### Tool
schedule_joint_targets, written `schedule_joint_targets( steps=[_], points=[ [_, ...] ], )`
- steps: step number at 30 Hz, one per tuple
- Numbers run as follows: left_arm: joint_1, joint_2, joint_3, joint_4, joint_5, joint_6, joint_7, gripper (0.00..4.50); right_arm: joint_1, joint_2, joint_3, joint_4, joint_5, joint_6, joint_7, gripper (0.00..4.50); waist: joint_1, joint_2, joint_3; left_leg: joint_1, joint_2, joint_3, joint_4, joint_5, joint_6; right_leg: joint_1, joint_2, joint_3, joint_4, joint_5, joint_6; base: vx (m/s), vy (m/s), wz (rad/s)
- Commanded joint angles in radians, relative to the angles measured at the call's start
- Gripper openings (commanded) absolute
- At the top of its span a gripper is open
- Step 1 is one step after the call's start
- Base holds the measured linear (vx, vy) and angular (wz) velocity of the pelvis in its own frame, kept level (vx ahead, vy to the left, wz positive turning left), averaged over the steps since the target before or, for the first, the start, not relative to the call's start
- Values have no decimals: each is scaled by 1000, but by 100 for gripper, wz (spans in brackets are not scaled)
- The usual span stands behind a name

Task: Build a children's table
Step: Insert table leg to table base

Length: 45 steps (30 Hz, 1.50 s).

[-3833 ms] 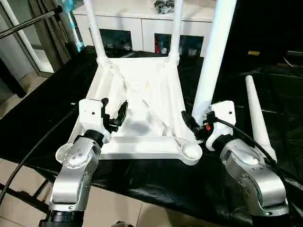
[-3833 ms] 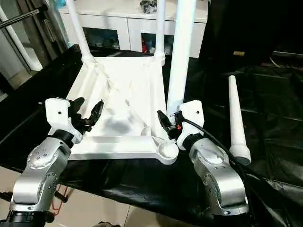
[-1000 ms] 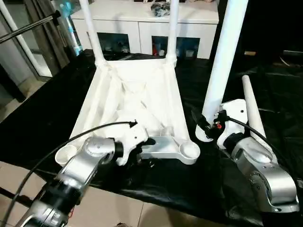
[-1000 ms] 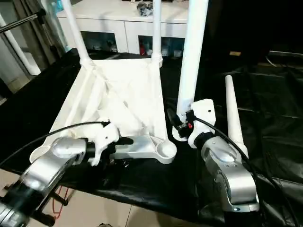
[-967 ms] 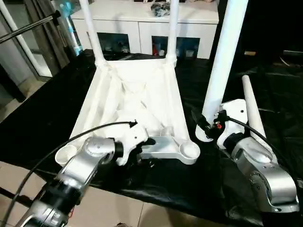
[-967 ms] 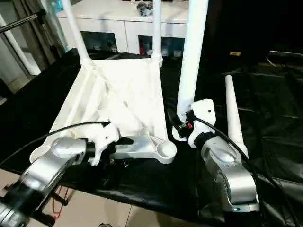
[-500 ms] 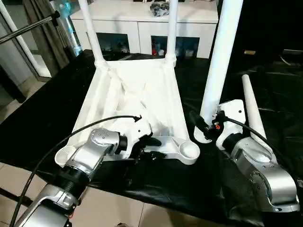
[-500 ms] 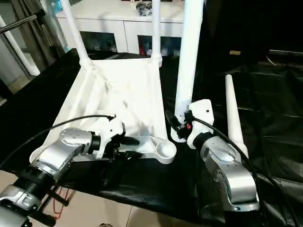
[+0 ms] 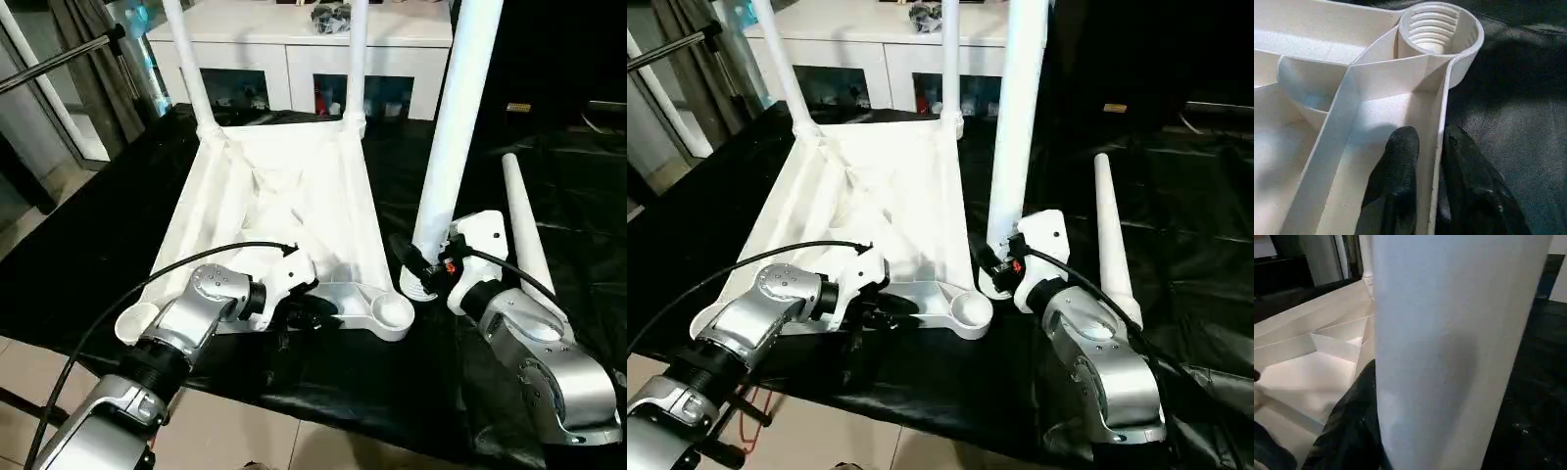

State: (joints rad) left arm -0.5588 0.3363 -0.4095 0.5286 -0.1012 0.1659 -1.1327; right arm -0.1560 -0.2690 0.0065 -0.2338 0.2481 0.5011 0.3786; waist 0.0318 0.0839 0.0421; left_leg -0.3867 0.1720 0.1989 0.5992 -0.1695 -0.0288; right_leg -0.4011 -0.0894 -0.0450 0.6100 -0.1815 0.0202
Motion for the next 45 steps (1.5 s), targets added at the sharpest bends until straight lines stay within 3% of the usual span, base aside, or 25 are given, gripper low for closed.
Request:
schedule_joint_targets(
  steps=[1,3,4,6,8,9,11,14,15,16,17,18,19,20,23,25,27,31,34,36,38,40,41,42,45],
  points=[
    [-6,2,-4,25,22,-7,-6,65,-16,-2,-2,-15,21,-2,5,190,0,-11,-57,23,44,-32,-81,-356,-15,33,-51,36,-92,-346,-185,0,0,0],
    [-5,5,-8,24,27,-3,-9,49,-20,-2,-2,-13,25,-3,11,190,0,-11,-57,23,44,-32,-81,-357,-16,32,-51,36,-93,-350,-182,0,0,0],
    [-1,9,-12,25,40,3,1,40,-20,0,-3,-11,35,-2,22,190,-1,-19,-56,22,44,-32,-82,-357,-14,33,-51,36,-94,-355,-179,0,0,0],
    [1,12,-12,26,52,13,20,20,-20,3,-4,-7,44,-1,31,190,0,-14,-55,22,45,-33,-82,-360,-13,32,-53,36,-94,-367,-177,0,0,0],
    [9,15,-2,13,63,67,69,12,-29,14,-9,-1,69,10,47,190,0,-8,-55,24,47,-33,-83,-370,-18,31,-53,37,-93,-366,-180,0,0,0],
    [14,16,6,3,67,98,94,10,-35,20,-12,2,84,18,56,190,0,-11,-54,22,45,-34,-83,-376,-17,32,-52,35,-94,-372,-180,0,0,0],
    [36,-9,84,-96,-1,263,172,2,-79,35,-41,29,134,46,73,190,-7,-12,-55,15,46,-38,-86,-367,-21,41,-54,32,-83,-352,-192,0,0,0],
    [50,-20,111,-158,-11,340,217,0,-113,31,-57,68,147,59,79,190,-18,-17,-55,12,41,-36,-80,-338,-7,39,-53,31,-89,-356,-199,0,0,0],
    [59,-25,117,-180,-2,367,236,0,-124,21,-58,87,150,59,92,190,-22,-40,-55,10,40,-32,-78,-324,3,40,-50,31,-94,-361,-192,0,0,0],
    [68,-31,122,-197,2,382,250,0,-131,10,-56,100,149,55,107,190,-20,-42,-56,10,39,-31,-75,-296,13,39,-51,31,-93,-355,-194,0,0,0],
    [68,-31,122,-197,2,382,250,0,-131,10,-56,100,149,55,107,190,-20,-35,-57,10,39,-31,-73,-287,15,40,-52,32,-89,-352,-196,0,0,0],
    [86,-43,134,-216,-3,386,267,0,-136,-4,-51,122,149,49,133,190,-19,-39,-57,11,40,-29,-72,-276,21,38,-51,32,-92,-348,-196,0,0,0],
    [86,-43,134,-216,-3,386,267,0,-136,-4,-51,122,149,49,133,190,-17,-37,-57,12,41,-30,-72,-269,26,38,-49,31,-93,-340,-196,0,0,0],
    [102,-38,114,-222,11,339,267,0,-142,-6,-48,158,149,36,149,190,-18,-46,-56,11,41,-28,-72,-268,30,37,-48,31,-94,-342,-195,0,0,0],
    [118,-19,71,-237,42,283,254,0,-146,-11,-40,199,143,8,176,190,-12,-39,-56,15,46,-30,-75,-281,29,33,-48,32,-94,-345,-192,0,0,0],
    [118,-8,54,-241,51,249,245,0,-159,-13,-38,220,141,-3,189,190,-7,-43,-54,17,46,-29,-76,-291,23,31,-48,33,-94,-348,-190,0,0,0],
    [122,-3,46,-245,59,218,238,0,-174,-12,-32,245,133,-15,188,190,3,-39,-53,20,47,-29,-78,-302,12,28,-50,35,-94,-371,-180,0,0,0],
    [120,6,24,-228,88,147,219,0,-206,6,-19,303,120,-36,197,190,8,-50,-53,20,48,-28,-80,-307,1,27,-52,36,-95,-380,-168,0,0,0],
    [106,5,17,-208,91,127,209,0,-234,14,3,344,106,-49,214,190,10,-47,-54,21,48,-29,-80,-305,-4,25,-53,37,-93,-369,-173,0,0,0],
    [93,0,14,-185,98,118,214,0,-248,11,24,361,99,-47,232,190,10,-58,-54,19,46,-26,-79,-293,1,26,-52,37,-91,-349,-184,0,0,0],
    [90,-9,21,-169,90,108,213,0,-248,4,50,362,92,-34,250,190,17,-49,-53,24,48,-26,-78,-299,-2,24,-53,38,-92,-359,-182,0,0,0],
    [86,-13,25,-161,87,101,205,0,-248,3,64,369,83,-34,258,190,19,-53,-52,22,49,-27,-81,-304,-7,26,-53,38,-92,-365,-175,0,0,0],
    [82,-13,23,-159,91,97,204,0,-251,4,67,375,80,-37,260,190,21,-48,-52,23,49,-28,-81,-309,-9,26,-54,38,-91,-368,-174,0,0,0],
    [75,-14,20,-154,93,96,199,0,-256,5,68,386,75,-43,260,190,21,-56,-52,21,48,-28,-82,-313,-10,26,-53,38,-93,-373,-171,0,0,0],
    [70,-18,23,-167,76,98,173,0,-270,6,76,428,51,-84,263,190,24,-53,-52,23,48,-27,-80,-312,-13,24,-56,39,-94,-389,-172,0,0,0]
  ],
)
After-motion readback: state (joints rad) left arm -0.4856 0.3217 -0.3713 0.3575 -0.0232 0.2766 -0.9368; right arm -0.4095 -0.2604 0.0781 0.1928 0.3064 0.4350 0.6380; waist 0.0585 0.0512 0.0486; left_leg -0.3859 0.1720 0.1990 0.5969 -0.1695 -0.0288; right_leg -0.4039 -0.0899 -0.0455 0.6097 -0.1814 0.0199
